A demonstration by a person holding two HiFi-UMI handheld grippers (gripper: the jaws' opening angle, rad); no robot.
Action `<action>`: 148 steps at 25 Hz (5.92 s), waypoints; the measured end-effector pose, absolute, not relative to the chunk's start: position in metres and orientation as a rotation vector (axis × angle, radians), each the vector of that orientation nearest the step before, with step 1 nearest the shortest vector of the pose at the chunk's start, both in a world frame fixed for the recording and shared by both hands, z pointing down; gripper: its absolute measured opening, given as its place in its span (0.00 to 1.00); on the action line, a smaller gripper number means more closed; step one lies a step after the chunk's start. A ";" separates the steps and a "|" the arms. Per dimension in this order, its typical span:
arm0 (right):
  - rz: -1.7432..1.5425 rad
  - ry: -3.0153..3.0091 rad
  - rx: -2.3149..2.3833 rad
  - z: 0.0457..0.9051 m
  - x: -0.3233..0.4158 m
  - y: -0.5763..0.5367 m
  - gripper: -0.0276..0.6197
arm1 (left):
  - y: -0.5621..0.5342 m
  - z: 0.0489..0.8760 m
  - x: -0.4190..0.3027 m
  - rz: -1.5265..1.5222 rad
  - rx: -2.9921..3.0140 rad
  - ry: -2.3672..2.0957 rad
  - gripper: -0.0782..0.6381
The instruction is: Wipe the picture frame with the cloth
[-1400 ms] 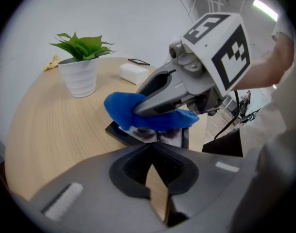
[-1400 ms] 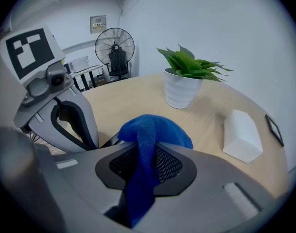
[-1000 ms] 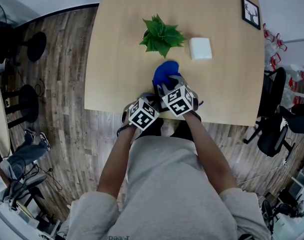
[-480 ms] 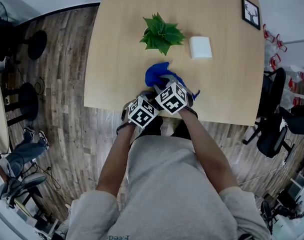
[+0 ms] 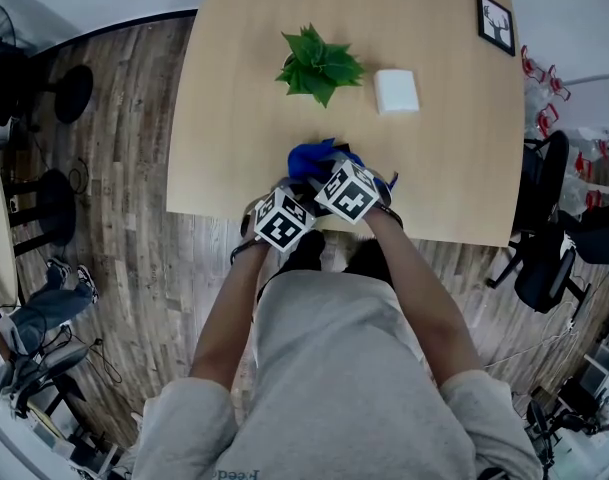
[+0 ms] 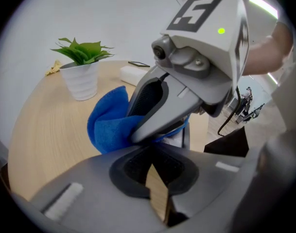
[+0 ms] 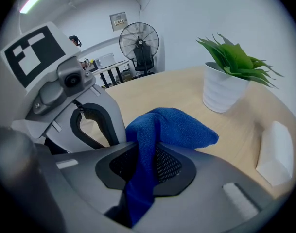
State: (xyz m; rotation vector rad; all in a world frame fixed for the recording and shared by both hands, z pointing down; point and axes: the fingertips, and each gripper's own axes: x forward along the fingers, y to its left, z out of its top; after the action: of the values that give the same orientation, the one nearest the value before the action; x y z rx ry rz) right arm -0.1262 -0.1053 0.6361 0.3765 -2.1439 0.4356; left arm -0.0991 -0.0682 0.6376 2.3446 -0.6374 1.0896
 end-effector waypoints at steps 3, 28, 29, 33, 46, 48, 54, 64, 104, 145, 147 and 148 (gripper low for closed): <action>0.444 -2.142 0.379 0.637 -0.120 -0.101 0.16 | -0.068 0.638 -0.098 1.095 2.349 -0.637 0.18; 0.456 -2.086 0.435 0.640 -0.092 -0.053 0.16 | -0.068 0.637 -0.099 1.094 2.360 -0.645 0.18; 0.458 -2.085 0.435 0.640 -0.092 -0.051 0.16 | -0.068 0.637 -0.099 1.092 2.360 -0.646 0.18; 0.452 -2.083 0.433 0.638 -0.093 -0.043 0.16 | -0.068 0.637 -0.100 1.087 2.361 -0.650 0.18; 0.416 -2.099 0.418 0.631 -0.102 -0.022 0.16 | -0.069 0.638 -0.100 1.080 2.353 -0.658 0.18; 0.406 -2.100 0.408 0.630 -0.104 -0.018 0.16 | -0.069 0.637 -0.100 1.080 2.350 -0.661 0.18; 0.392 -2.114 0.353 0.630 -0.112 -0.004 0.16 | -0.069 0.637 -0.100 1.080 2.342 -0.671 0.18; 0.362 -2.111 0.393 0.633 -0.103 -0.002 0.16 | -0.069 0.637 -0.100 1.099 2.338 -0.678 0.18; 0.491 -2.174 0.491 0.637 -0.010 -0.032 0.17 | -0.073 0.638 -0.101 1.120 2.180 -0.935 0.18; 0.528 -2.446 0.646 0.543 0.060 -0.016 0.17 | 0.043 0.509 -0.066 0.491 1.865 -1.740 0.18; 0.518 -2.459 0.662 0.542 0.059 -0.011 0.17 | 0.050 0.508 -0.063 0.506 1.875 -1.743 0.18; 0.507 -2.462 0.668 0.542 0.060 -0.009 0.17 | 0.053 0.509 -0.062 0.516 1.878 -1.746 0.18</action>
State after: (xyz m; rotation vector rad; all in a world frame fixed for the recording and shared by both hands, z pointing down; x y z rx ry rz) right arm 0.0597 -0.0093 0.5420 0.6685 -2.4618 0.5069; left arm -0.0617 0.0528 0.5088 1.8780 -1.7457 0.5161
